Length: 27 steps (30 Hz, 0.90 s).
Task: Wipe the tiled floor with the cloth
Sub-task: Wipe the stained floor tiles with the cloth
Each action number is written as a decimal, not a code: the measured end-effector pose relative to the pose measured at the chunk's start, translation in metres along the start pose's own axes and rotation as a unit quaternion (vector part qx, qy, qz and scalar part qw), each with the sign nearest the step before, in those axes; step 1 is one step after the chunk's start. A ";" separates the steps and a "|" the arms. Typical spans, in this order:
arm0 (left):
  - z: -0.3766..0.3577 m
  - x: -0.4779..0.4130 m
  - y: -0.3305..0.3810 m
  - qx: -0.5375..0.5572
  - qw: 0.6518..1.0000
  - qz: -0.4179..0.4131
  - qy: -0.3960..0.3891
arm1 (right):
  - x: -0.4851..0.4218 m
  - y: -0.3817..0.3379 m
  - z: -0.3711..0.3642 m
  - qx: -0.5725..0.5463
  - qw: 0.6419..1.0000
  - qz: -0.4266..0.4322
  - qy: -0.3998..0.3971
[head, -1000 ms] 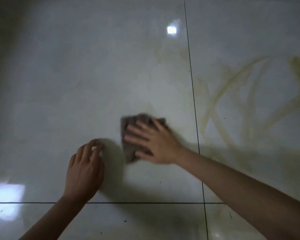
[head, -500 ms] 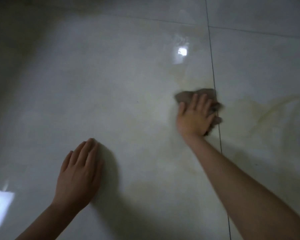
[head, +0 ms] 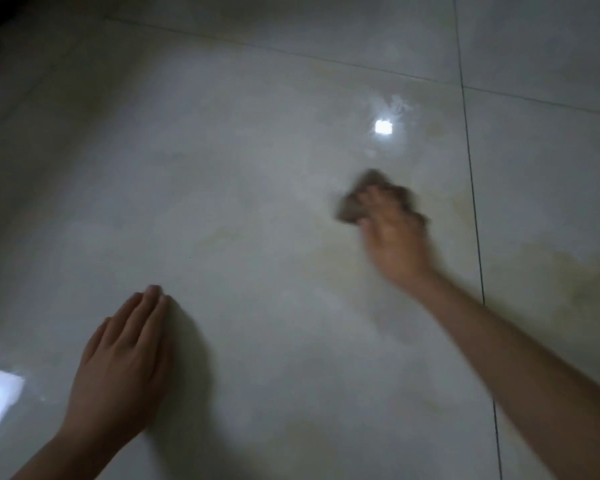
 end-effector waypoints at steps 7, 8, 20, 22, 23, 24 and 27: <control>-0.002 0.003 0.002 0.029 0.999 0.014 0.016 | -0.031 0.079 0.045 0.057 0.956 -0.288 0.011; -0.001 0.002 0.002 0.040 0.999 0.012 0.020 | -0.043 0.057 0.029 0.077 0.961 -0.266 0.007; 0.008 0.051 -0.096 0.086 0.971 0.212 0.073 | 0.080 -0.276 -0.173 0.009 0.937 0.260 -0.233; 0.006 0.069 -0.115 0.064 0.971 0.224 0.051 | 0.105 -0.277 -0.164 -0.036 0.875 0.373 -0.305; 0.005 0.077 -0.124 0.054 0.971 0.229 0.035 | 0.101 -0.270 -0.157 -0.052 0.837 0.427 -0.338; 0.004 0.087 -0.131 0.048 0.970 0.236 0.015 | 0.087 -0.260 -0.148 -0.051 0.815 0.466 -0.340; -0.001 0.118 -0.148 0.048 0.962 0.266 -0.027 | 0.000 -0.218 -0.132 -0.037 0.889 0.382 -0.248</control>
Point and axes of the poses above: each hand's wrist, its own x-axis away from the middle knuckle, its own z-axis out of the back of the hand, y = z × x, the point moved 4 cm from there along -x, towards the middle knuckle, and after that the axes turned 12 degrees about -x, right-handed, at the moved point
